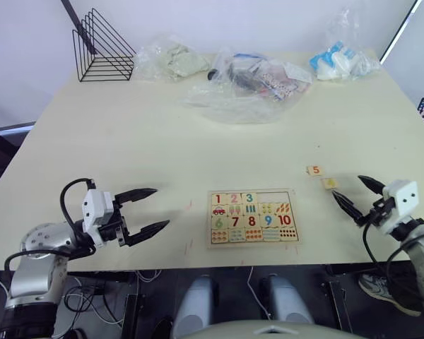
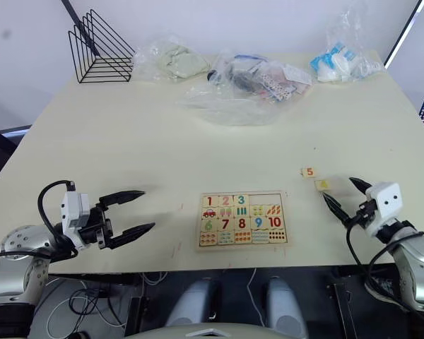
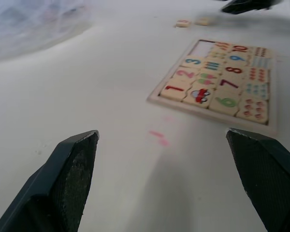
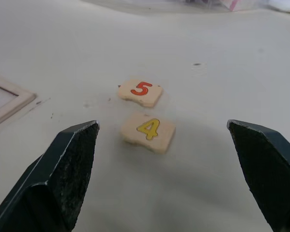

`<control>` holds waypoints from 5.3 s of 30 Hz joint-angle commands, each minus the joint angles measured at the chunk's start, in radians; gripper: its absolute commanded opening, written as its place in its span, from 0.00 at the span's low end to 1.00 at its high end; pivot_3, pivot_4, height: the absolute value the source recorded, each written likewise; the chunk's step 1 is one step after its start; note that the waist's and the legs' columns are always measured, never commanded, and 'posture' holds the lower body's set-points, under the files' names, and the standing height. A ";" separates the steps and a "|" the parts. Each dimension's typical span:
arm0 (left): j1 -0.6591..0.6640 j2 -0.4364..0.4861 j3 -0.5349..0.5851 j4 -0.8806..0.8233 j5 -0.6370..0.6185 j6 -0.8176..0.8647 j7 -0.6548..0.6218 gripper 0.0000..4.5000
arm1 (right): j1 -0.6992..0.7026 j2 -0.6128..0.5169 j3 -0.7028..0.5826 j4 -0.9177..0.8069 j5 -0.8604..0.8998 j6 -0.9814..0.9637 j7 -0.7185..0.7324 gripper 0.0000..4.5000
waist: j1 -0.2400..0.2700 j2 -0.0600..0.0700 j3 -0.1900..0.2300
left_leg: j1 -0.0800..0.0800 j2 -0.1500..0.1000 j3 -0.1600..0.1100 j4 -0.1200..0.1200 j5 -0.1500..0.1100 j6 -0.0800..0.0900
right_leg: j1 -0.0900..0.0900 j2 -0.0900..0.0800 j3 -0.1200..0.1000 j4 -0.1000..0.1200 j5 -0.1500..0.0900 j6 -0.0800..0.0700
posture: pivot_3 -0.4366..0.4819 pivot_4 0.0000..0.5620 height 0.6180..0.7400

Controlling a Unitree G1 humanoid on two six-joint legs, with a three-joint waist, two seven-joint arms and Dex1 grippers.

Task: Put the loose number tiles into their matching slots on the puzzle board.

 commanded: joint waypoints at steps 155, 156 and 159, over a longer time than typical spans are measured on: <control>-0.177 0.133 -0.104 0.059 -0.137 -0.026 -0.270 1.00 | -0.536 -0.364 0.456 0.113 -0.162 0.010 0.723 0.19 | -0.016 0.002 0.005 | -0.005 0.001 -0.009 0.002 0.000 0.000 | -0.004 0.003 -0.002 0.001 0.000 0.000 | 0.48 0.27 1.00; -0.172 0.132 -0.101 0.056 -0.137 -0.025 -0.267 1.00 | -0.533 -0.361 0.450 0.059 -0.146 0.054 0.705 0.19 | -0.016 0.002 0.005 | -0.006 0.001 -0.009 0.002 0.000 0.000 | -0.004 0.003 -0.002 0.001 0.000 0.000 | 0.48 0.27 1.00; -0.161 0.128 -0.096 0.048 -0.135 -0.022 -0.260 1.00 | -0.539 -0.354 0.461 -0.062 -0.143 0.156 0.662 0.19 | -0.017 0.002 0.005 | -0.006 0.001 -0.009 0.002 0.000 0.000 | -0.005 0.003 -0.002 0.001 0.000 0.000 | 0.48 0.27 1.00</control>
